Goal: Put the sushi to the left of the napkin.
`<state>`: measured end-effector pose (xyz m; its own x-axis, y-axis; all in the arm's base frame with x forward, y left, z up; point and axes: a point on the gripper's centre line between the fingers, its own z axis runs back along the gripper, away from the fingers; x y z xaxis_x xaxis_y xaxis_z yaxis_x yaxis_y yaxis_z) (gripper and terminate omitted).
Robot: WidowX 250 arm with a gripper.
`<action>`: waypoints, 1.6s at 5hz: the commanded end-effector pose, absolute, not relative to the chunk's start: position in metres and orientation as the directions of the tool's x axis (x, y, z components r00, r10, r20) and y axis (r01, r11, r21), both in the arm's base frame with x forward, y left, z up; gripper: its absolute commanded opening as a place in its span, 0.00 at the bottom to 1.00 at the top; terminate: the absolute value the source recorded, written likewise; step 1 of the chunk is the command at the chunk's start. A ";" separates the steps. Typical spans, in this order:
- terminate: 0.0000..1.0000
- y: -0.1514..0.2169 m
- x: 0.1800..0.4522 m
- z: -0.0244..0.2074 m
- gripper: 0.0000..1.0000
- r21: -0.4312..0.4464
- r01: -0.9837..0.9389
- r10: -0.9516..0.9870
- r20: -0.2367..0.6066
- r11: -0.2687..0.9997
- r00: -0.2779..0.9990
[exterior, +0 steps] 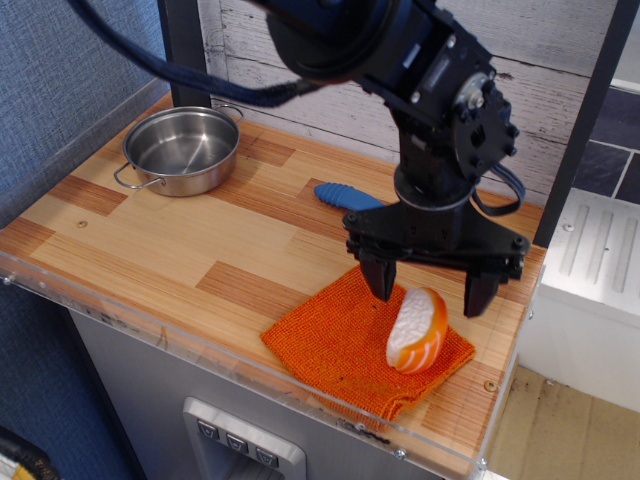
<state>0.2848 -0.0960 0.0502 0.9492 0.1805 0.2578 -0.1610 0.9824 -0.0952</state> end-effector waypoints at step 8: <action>0.00 -0.055 0.279 0.106 0.00 -0.051 -0.189 0.196 0.244 0.981 0.950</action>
